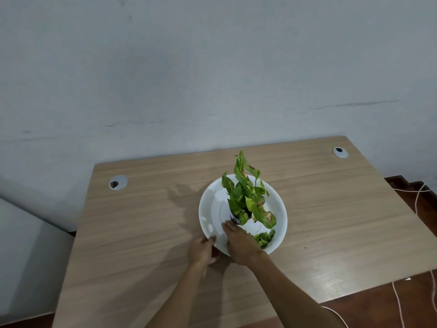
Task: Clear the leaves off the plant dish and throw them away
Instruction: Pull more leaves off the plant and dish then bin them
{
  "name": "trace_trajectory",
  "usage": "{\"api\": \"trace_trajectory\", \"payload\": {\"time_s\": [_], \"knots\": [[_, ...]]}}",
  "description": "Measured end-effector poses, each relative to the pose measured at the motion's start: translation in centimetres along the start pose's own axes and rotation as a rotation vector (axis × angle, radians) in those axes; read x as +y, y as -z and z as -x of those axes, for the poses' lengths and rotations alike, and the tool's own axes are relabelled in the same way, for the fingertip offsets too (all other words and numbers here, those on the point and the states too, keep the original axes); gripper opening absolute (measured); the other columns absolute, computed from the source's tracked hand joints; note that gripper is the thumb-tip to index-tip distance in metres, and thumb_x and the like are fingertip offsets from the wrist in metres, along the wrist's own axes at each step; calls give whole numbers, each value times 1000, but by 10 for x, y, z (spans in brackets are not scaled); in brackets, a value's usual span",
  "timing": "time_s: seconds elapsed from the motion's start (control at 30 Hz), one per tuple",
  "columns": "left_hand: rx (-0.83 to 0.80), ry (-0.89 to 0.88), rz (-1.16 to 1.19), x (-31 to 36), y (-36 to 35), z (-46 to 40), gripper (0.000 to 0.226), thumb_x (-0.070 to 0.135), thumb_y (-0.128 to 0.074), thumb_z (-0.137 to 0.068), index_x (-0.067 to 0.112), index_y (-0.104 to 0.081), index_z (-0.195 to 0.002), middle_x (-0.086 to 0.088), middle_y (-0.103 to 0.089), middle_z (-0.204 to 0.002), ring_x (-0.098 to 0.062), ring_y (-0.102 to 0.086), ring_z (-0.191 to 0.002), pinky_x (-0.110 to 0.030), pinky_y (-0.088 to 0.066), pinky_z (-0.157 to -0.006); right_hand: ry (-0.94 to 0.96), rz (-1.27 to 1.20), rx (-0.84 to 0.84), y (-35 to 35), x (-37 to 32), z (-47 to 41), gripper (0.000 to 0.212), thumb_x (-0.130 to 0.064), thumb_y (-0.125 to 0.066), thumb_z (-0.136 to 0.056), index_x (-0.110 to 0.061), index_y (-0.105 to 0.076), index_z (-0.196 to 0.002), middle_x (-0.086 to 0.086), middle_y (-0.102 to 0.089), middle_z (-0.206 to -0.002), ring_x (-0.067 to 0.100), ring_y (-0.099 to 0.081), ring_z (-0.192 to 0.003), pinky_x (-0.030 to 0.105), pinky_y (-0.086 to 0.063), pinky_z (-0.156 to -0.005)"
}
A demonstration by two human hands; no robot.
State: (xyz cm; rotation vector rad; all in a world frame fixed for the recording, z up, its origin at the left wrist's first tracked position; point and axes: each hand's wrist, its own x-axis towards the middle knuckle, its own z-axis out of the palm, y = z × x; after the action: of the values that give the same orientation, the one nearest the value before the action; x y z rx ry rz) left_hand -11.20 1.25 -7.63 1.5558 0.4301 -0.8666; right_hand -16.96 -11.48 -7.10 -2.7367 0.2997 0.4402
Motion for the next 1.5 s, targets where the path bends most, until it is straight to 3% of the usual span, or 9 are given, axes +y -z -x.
{"api": "trace_trajectory", "payload": {"time_s": [0.13, 0.27, 0.4, 0.53, 0.7, 0.83, 1.0, 1.23, 1.5], "knots": [[21, 8, 35, 6, -5, 3, 8, 8, -59, -93, 0, -60, -89, -17, -66, -83, -28, -66, -67, -31, -59, -49, 62, 74, -1, -4, 12, 21, 69, -7, -50, -90, -6, -17, -150, 8, -17, -160, 24, -19, -147, 39, -28, -115], [65, -40, 19, 12, -6, 4, 14, 6, -60, -92, 4, -57, -78, -20, -67, -83, -28, -67, -64, -30, -58, -45, 120, 53, -39, 7, 35, 47, 65, -2, -48, -89, -10, -26, -149, 4, -23, -158, 24, -25, -144, 35, -29, -113], [106, -57, 8, 12, -7, 1, 10, 8, -61, -92, 3, -58, -83, -22, -67, -89, -29, -68, -65, -31, -59, -46, 133, 48, -57, 20, 50, 53, 64, -3, -49, -88, -14, -30, -148, 3, -31, -156, 23, -33, -141, 38, -35, -112], [103, -60, 31, 8, -13, 2, 14, 13, -61, -92, 1, -61, -99, -21, -69, -95, -30, -68, -70, -29, -58, -44, 148, 12, 38, 21, 33, 35, 67, -2, -47, -85, -14, -29, -148, 3, -28, -156, 26, -35, -140, 42, -39, -109], [32, -29, 77, -10, -23, 10, 23, 10, -62, -90, 5, -63, -112, -20, -68, -107, -36, -70, -89, -34, -60, -53, 87, 55, 34, 3, 18, 13, 70, -11, -51, -88, -3, -17, -149, 14, -14, -159, 30, -23, -144, 40, -23, -117], [42, -37, 96, -9, -24, 7, 24, 0, -59, -88, -1, -62, -112, -23, -70, -104, -38, -71, -85, -41, -62, -60, 128, 85, 3, -7, 21, 17, 66, -10, -52, -87, -1, -24, -146, 15, -25, -156, 28, -23, -145, 40, -20, -119], [60, -60, 36, -8, -25, 6, 23, 2, -58, -90, 3, -60, -112, -19, -69, -95, -32, -69, -70, -32, -59, -49, 178, 46, 17, -4, 30, 19, 60, -6, -50, -86, -5, -33, -144, 11, -32, -154, 26, -29, -143, 38, -25, -117], [65, -78, 84, -12, -26, 4, 19, 1, -59, -89, 3, -61, -108, -18, -69, -94, -34, -70, -77, -31, -57, -48, 105, 95, 33, -10, 23, 4, 69, -11, -48, -92, -1, -12, -150, 15, -12, -160, 27, -12, -148, 39, -16, -121], [61, -62, 71, -9, -23, -2, 20, -3, -57, -88, 1, -64, -106, -21, -70, -100, -36, -71, -85, -34, -59, -51, 146, 21, 59, -11, 15, 3, 58, -9, -45, -93, -5, -25, -147, 15, -28, -155, 27, -21, -146, 37, -18, -120]]}}
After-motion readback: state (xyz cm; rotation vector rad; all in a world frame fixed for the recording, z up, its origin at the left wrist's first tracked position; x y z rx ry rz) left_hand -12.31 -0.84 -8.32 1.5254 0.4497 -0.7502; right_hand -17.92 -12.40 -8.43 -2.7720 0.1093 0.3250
